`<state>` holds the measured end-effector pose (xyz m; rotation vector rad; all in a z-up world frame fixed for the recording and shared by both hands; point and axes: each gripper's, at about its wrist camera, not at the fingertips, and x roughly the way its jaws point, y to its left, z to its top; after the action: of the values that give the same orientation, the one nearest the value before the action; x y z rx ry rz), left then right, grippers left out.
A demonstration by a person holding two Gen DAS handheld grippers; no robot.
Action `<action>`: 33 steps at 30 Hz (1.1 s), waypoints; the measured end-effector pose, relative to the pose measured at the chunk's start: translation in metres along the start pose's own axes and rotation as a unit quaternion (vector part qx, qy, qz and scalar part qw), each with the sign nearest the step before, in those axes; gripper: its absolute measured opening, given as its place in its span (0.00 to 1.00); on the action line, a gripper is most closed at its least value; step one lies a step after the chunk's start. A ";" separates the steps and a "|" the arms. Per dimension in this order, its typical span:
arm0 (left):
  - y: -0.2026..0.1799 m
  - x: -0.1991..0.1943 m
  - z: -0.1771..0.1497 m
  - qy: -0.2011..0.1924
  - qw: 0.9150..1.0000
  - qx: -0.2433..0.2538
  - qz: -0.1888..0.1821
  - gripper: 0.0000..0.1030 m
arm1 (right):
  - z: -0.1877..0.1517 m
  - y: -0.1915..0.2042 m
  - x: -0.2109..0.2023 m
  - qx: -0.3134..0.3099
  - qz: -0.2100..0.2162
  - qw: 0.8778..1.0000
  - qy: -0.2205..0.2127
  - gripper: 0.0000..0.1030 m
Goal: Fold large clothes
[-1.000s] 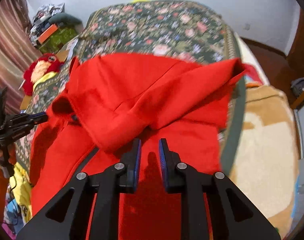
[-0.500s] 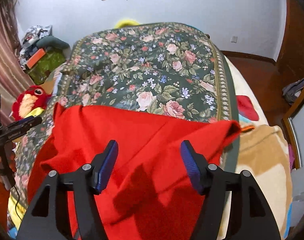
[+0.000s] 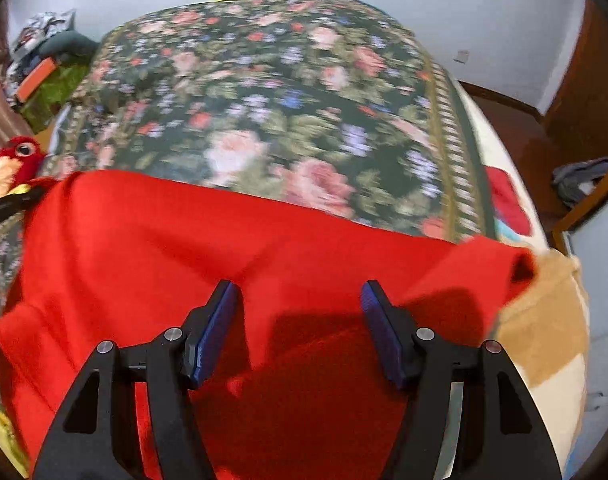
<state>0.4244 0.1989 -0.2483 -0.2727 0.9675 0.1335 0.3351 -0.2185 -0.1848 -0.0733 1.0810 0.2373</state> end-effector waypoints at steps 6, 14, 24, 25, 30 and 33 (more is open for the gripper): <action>0.033 -0.008 -0.015 0.006 1.000 -0.019 0.017 0.02 | -0.015 -0.041 -0.013 0.034 -0.043 0.998 0.007 0.59; 0.041 -0.007 -0.039 0.030 0.997 0.000 0.071 0.04 | -0.046 -0.089 -0.031 0.092 -0.081 0.992 0.031 0.59; 0.048 -0.071 -0.053 0.035 0.997 0.016 0.073 0.09 | -0.059 -0.078 -0.096 0.099 -0.041 0.994 -0.006 0.59; 0.045 -0.082 -0.055 0.030 0.997 0.023 0.071 0.12 | -0.058 -0.073 -0.104 0.096 -0.035 0.995 -0.013 0.59; 0.032 -0.138 -0.062 -0.009 0.998 0.043 0.054 0.45 | -0.055 -0.049 -0.140 0.070 -0.010 0.996 -0.049 0.60; 0.027 -0.168 -0.069 -0.025 0.998 0.047 0.039 0.53 | -0.058 -0.035 -0.160 0.053 0.000 0.996 -0.071 0.71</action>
<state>0.2685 0.2063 -0.1510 -0.1440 0.9314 0.1643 0.2208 -0.2875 -0.0735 0.0381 0.9510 0.1830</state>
